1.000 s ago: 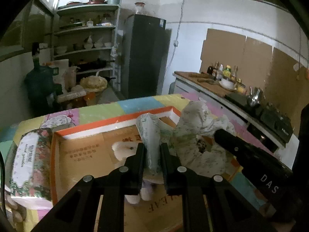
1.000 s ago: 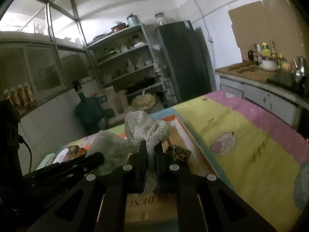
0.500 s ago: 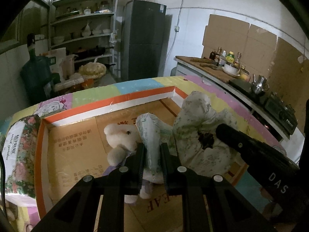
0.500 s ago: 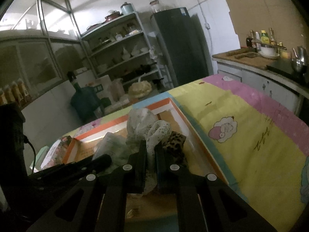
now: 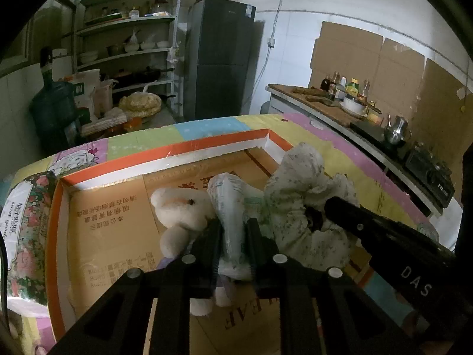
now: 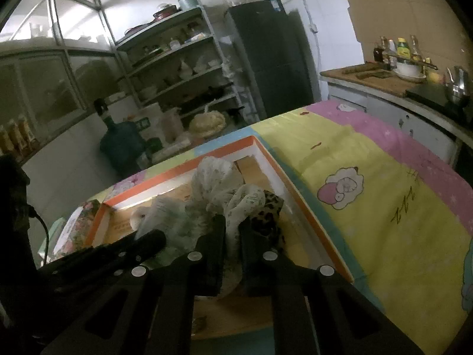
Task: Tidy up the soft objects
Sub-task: 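Carry the white floral cloth and clear plastic bag over the cardboard box, then open both tools to release the cloth and bag into the box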
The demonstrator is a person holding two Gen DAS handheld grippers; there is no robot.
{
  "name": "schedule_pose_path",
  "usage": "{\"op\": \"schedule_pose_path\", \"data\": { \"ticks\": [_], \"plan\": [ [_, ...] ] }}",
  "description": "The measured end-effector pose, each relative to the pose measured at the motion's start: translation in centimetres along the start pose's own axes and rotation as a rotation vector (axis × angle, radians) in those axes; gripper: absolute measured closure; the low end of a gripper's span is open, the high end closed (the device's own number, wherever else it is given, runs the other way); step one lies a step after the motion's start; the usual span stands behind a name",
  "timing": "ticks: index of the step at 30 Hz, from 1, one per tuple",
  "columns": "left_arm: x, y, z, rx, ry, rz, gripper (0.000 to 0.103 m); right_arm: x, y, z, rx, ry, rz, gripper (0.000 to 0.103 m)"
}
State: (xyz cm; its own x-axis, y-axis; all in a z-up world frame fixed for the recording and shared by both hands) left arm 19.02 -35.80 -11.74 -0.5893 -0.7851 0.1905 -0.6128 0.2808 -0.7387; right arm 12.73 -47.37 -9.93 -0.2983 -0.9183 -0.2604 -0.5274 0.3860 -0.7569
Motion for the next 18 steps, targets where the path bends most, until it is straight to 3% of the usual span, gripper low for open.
{"op": "schedule_pose_path", "data": {
  "ticks": [3, 5, 13, 18],
  "plan": [
    [-0.2, -0.1, -0.1, 0.015, -0.002, 0.000, 0.074, 0.2, 0.0, -0.1, 0.006, 0.009, 0.010, 0.074],
    [-0.2, -0.2, -0.5, 0.027, -0.002, -0.001, 0.055, 0.3, -0.1, -0.3, 0.013, 0.016, 0.015, 0.071],
    [-0.5, -0.8, -2.3, 0.076, -0.029, 0.002, 0.041, 0.6, -0.3, -1.0, 0.035, 0.039, 0.023, 0.053],
    [-0.5, -1.0, -3.4, 0.095, -0.035, 0.011, 0.040, 0.5, -0.6, -1.8, 0.055, 0.046, 0.023, 0.051]
  ]
}}
Point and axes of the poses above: each gripper's, at about its wrist camera, not at the fingertips, and z roughly the way its jaws point, x to its right, y to its underside, the point moved 6 cm from there along z, roughly the way its jaws point, and after that the axes turned 6 degrees about y, right-handed, at the moved point
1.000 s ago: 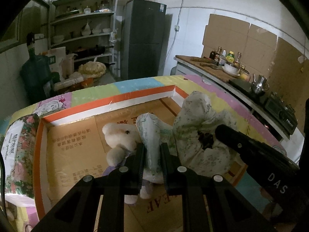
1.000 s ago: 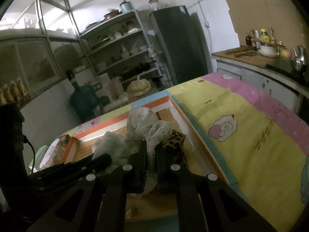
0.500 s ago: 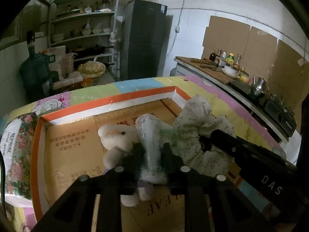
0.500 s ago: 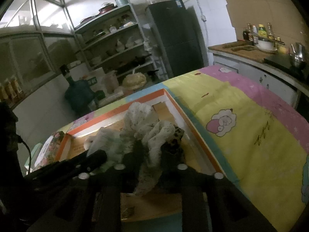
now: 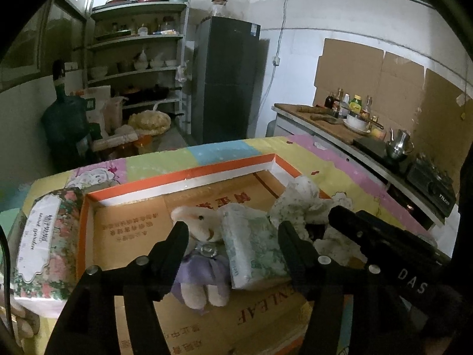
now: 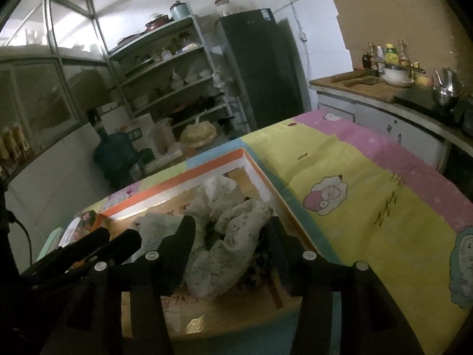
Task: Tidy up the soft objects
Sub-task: 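Open both tools to release the cloth and bag into the box, then move both tools away from the box over the remaining items on the mat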
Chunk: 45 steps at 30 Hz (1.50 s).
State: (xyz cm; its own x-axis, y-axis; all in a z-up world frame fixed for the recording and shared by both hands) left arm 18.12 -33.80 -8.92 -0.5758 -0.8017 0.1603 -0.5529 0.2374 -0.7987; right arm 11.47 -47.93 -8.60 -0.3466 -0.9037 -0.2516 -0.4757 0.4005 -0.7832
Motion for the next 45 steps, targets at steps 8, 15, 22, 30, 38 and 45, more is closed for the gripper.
{"op": "schedule_pose_path", "data": {
  "ticks": [8, 15, 22, 30, 38, 45],
  "plan": [
    [-0.5, -0.4, -1.9, 0.037, -0.016, 0.003, 0.036, -0.9, -0.4, -1.6, 0.029, -0.004, -0.011, 0.051],
    [-1.5, -0.5, -4.4, 0.075, -0.040, -0.002, 0.029, -2.5, -0.5, -3.0, 0.048, -0.020, -0.033, 0.047],
    [-3.0, -0.7, -6.9, 0.107, -0.064, -0.016, 0.027, -4.8, -0.4, -4.4, 0.071, -0.037, -0.058, 0.034],
    [-5.1, -0.4, -9.7, 0.140, -0.090, -0.034, 0.026, -7.9, 0.0, -5.8, 0.082, -0.066, -0.092, 0.033],
    [-7.7, 0.2, -12.5, 0.168, -0.119, -0.068, 0.026, -10.9, 0.6, -6.8, 0.086, -0.087, -0.129, 0.033],
    [-9.6, 0.8, -14.7, 0.194, -0.147, -0.087, 0.026, -13.6, 1.2, -7.6, 0.093, -0.112, -0.159, 0.033]
  ]
}}
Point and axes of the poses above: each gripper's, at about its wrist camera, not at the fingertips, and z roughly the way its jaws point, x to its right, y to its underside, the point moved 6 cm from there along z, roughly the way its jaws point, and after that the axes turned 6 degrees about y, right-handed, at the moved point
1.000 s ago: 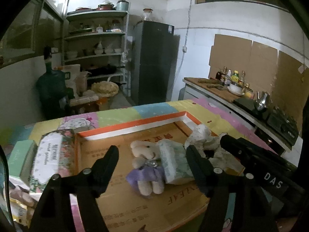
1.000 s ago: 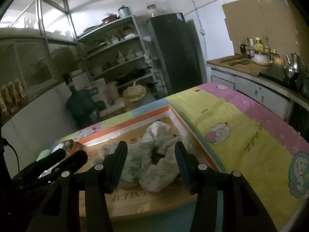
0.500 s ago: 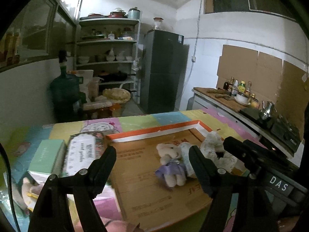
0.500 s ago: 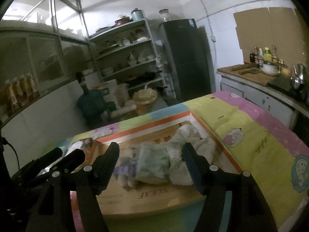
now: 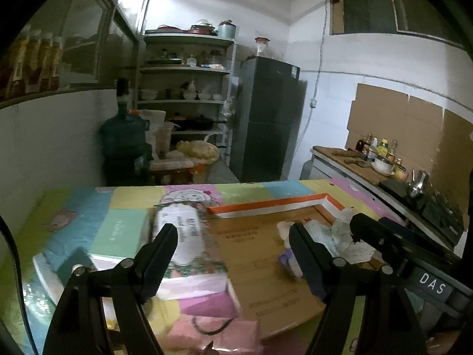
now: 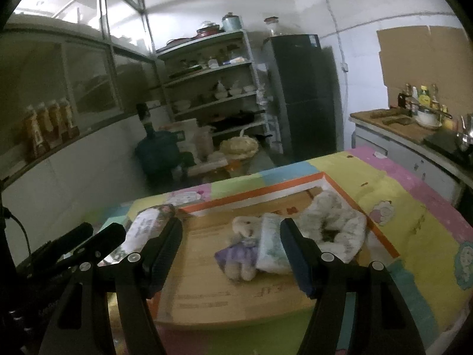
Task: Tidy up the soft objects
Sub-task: 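Move both tools away from the box over the remaining items on the mat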
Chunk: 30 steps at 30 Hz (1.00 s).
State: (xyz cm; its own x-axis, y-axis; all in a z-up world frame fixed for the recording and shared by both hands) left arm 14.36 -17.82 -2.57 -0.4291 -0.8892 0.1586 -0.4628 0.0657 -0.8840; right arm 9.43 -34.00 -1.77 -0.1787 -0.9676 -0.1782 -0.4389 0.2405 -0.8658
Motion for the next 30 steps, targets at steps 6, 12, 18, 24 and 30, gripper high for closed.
{"op": "schedule_pose_path", "data": {
  "ticks": [6, 12, 18, 24, 30],
  "plan": [
    [-2.8, 0.0, -2.1, 0.024, -0.041, -0.009, 0.026, -2.5, 0.3, -0.5, 0.010, -0.037, -0.024, 0.033],
    [-6.2, -0.1, -4.6, 0.058, -0.094, -0.036, 0.026, -5.6, 0.8, -0.4, 0.007, -0.108, -0.043, 0.033],
    [-9.4, 0.2, -6.6, 0.077, -0.131, -0.063, 0.026, -8.3, 1.6, -1.0, 0.002, -0.123, -0.097, 0.033],
    [-12.1, 1.0, -8.0, 0.078, -0.154, -0.086, 0.026, -11.0, 2.8, -1.2, -0.006, -0.141, -0.163, 0.033],
    [-13.7, 2.4, -9.3, 0.059, -0.137, -0.082, 0.025, -14.3, 4.3, -0.9, -0.061, -0.248, -0.356, 0.033]
  ]
}}
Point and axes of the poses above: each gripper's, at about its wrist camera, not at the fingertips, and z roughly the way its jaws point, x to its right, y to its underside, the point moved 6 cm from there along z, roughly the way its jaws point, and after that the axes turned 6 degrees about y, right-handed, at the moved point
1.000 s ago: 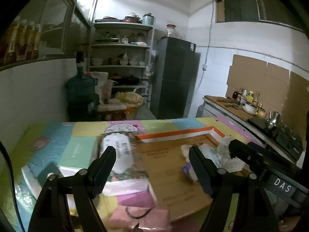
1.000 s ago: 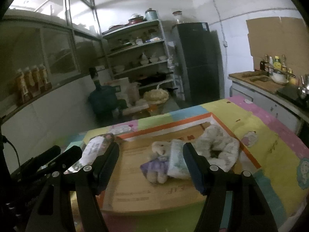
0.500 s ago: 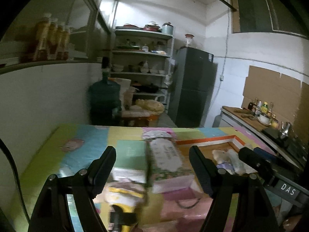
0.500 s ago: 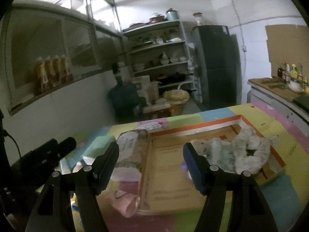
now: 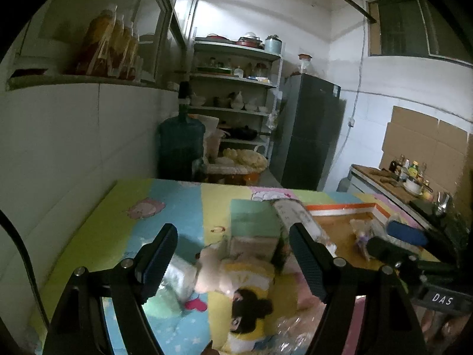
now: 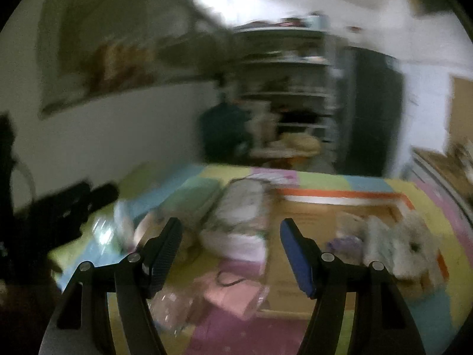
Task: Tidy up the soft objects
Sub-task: 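Move both tools away from the box over the remaining items on the mat, then grasp the pink bagged towel with the right tool while the left grasps the yellow-and-black plush doll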
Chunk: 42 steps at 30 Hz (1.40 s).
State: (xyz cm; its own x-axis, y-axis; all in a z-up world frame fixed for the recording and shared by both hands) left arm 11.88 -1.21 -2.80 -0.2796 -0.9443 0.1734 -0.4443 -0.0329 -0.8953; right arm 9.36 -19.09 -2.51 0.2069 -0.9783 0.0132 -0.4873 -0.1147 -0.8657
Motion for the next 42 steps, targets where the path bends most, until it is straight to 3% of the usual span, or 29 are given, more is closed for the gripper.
{"op": "schedule_pose_path", "data": {
  "ticks": [2, 7, 12, 16, 18, 19, 20, 29, 34, 42],
  "plan": [
    [-0.2, 0.6, -0.5, -0.005, 0.008, 0.005, 0.025, -1.6, 0.3, 1.0, -0.077, -0.158, -0.149, 0.033],
    [-0.8, 2.4, -1.5, -0.021, 0.016, 0.006, 0.025, -3.1, 2.4, 3.2, -0.271, -0.299, -0.534, 0.033],
    [-1.6, 3.7, -1.5, -0.043, 0.023, -0.013, 0.025, -2.8, 4.4, 5.5, -0.424, -0.318, -0.746, 0.033],
    [-2.0, 4.6, -1.0, -0.073, 0.039, -0.014, 0.025, -2.6, 5.5, 7.0, -0.500, -0.340, -0.811, 0.035],
    [-2.1, 5.0, -0.6, -0.091, 0.053, -0.012, 0.025, -2.7, 6.2, 7.8, -0.535, -0.338, -0.829, 0.044],
    [-2.1, 5.2, -0.4, -0.099, 0.058, -0.008, 0.025, -2.7, 6.4, 8.2, -0.547, -0.332, -0.833, 0.049],
    [-2.1, 5.2, -0.2, -0.105, 0.060, -0.004, 0.025, -2.5, 6.6, 8.5, -0.563, -0.323, -0.831, 0.061],
    [-0.8, 6.2, 2.0, -0.169, 0.108, 0.027, 0.026, -1.4, 5.9, 7.4, -0.497, -0.290, -0.690, 0.062],
    [0.1, 7.3, 3.8, -0.224, 0.129, 0.037, 0.026, -0.1, 4.2, 5.1, -0.381, -0.246, -0.498, 0.062],
    [0.3, 8.5, 6.1, -0.281, 0.118, 0.021, 0.040, -0.1, 3.6, 1.1, -0.186, -0.127, -0.183, 0.062]
  ]
}}
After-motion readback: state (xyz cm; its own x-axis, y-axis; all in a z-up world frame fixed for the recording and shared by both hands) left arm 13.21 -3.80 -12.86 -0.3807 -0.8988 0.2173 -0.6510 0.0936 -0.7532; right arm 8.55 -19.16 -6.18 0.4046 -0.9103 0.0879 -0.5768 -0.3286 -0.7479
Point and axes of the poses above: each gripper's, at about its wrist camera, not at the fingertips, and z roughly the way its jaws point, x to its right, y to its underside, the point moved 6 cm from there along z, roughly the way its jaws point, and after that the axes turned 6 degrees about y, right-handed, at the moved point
